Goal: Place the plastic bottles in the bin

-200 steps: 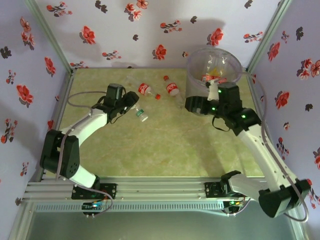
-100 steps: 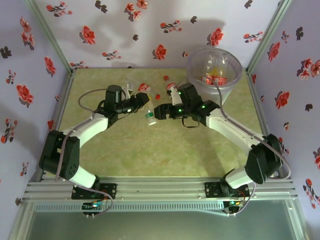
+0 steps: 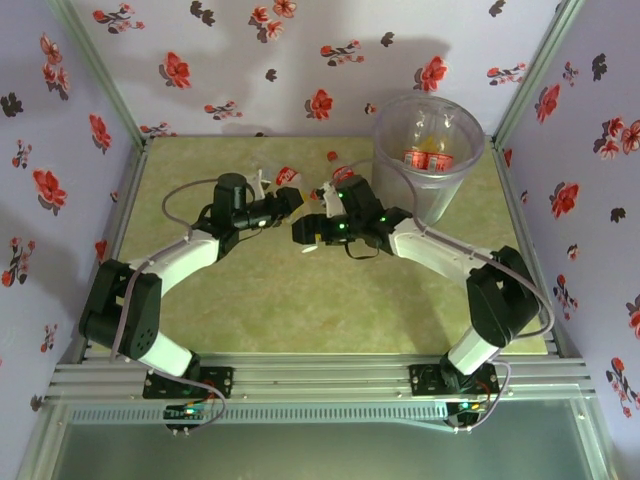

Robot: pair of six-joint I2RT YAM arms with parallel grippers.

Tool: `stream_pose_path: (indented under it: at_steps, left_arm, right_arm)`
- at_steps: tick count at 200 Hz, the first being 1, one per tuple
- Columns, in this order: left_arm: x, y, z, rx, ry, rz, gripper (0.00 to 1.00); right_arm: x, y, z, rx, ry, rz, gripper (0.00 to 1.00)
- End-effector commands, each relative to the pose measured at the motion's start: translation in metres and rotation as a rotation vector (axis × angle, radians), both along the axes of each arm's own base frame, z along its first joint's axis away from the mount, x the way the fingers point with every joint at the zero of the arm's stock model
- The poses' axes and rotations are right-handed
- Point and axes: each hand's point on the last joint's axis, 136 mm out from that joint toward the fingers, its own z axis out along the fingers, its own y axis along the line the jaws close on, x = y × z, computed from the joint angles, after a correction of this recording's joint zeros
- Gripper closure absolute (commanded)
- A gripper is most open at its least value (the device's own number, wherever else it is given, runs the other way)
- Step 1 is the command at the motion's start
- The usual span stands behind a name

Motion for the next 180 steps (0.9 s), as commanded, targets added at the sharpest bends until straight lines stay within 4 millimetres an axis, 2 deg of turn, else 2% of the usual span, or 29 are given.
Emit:
stream_pose_path:
  at_steps: [1, 32, 59, 90, 103, 108, 131, 136, 180]
  left_arm:
    - [0.001, -0.002, 0.003, -0.011, -0.024, 0.002, 1.0]
    - [0.0, -0.001, 0.003, -0.007, -0.027, 0.001, 1.0]
    - [0.001, 0.0, 0.002, -0.001, -0.025, 0.003, 1.0]
    - [0.001, 0.0, 0.002, 0.001, -0.024, 0.009, 0.98]
    - [0.001, 0.0, 0.003, 0.001, -0.015, 0.01, 0.89]
    - [0.002, 0.0, 0.003, 0.003, -0.011, 0.01, 0.79]
    - [0.002, 0.001, 0.004, 0.001, -0.008, 0.013, 0.13]
    - [0.001, 0.001, 0.004, 0.001, -0.008, 0.013, 0.02]
    - [0.002, 0.002, 0.004, 0.0, -0.003, 0.016, 0.0]
  right_arm:
    - [-0.003, 0.008, 0.0, 0.041, 0.024, 0.012, 0.25]
    - [-0.002, 0.007, 0.0, 0.036, 0.017, 0.005, 0.35]
    - [0.0, 0.006, -0.002, 0.023, 0.009, -0.007, 0.51]
    - [0.0, 0.005, -0.002, 0.019, 0.006, -0.007, 0.6]
    - [0.002, 0.005, -0.002, 0.016, -0.003, -0.009, 0.62]
    - [0.002, 0.004, -0.001, 0.014, -0.005, -0.011, 0.63]
    - [0.003, 0.003, 0.0, 0.012, -0.017, -0.014, 0.66]
    - [0.004, 0.003, 0.0, 0.012, -0.017, -0.016, 0.67]
    - [0.007, 0.002, 0.001, 0.011, -0.028, -0.023, 0.69]
